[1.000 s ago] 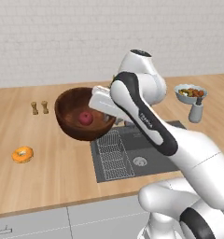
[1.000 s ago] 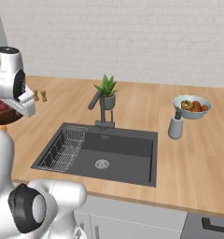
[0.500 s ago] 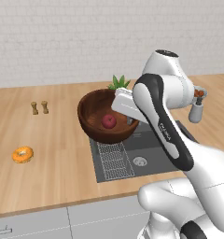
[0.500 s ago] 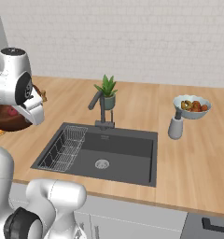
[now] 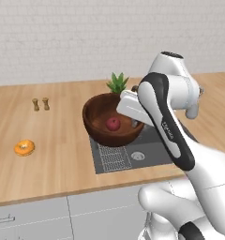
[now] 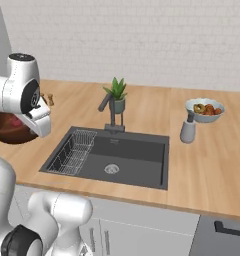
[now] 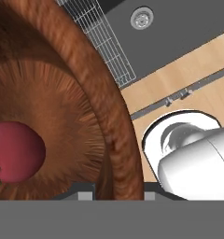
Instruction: Pick the tomato from the sink and place it in the bowl. Then pick the bowl and place it in the microwave. Then close the microwave door and press the start button.
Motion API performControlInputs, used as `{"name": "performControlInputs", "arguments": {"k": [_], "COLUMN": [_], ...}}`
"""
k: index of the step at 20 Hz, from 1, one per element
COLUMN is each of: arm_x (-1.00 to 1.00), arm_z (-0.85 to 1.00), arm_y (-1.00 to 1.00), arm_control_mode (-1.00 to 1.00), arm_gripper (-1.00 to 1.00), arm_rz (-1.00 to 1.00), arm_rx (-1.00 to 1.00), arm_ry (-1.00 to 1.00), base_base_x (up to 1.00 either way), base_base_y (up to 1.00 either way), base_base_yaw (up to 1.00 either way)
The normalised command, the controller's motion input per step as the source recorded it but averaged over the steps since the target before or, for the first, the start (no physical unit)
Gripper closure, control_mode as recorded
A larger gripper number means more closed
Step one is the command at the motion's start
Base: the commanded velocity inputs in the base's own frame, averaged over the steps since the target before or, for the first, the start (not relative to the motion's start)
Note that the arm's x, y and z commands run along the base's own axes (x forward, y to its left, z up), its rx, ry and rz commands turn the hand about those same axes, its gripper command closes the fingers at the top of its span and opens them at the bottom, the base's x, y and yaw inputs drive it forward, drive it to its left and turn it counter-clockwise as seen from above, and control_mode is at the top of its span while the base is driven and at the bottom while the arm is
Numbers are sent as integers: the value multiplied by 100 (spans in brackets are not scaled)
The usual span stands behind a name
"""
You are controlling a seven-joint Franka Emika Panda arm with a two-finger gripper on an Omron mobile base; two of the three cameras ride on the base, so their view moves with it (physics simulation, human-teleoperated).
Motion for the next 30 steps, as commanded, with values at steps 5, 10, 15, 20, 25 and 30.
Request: {"name": "performControlInputs", "arguments": {"k": [5, 10, 15, 20, 25, 30], "arm_x": [0, 0, 0, 0, 0, 0], "arm_z": [0, 0, 0, 0, 0, 0], "arm_y": [0, 0, 0, 0, 0, 0], "arm_control_mode": [100, 100, 100, 100, 100, 100], "arm_gripper": [100, 100, 100, 100, 100, 100], "arm_rz": [0, 0, 0, 0, 0, 0], "arm_rx": [0, 0, 0, 0, 0, 0], "arm_ry": [0, 0, 0, 0, 0, 0], "base_base_x": [-78, -24, -7, -2, 0, 0], "base_base_y": [0, 0, 8, 12, 13, 1], "base_base_yaw": [50, 96, 100, 100, 100, 98]}}
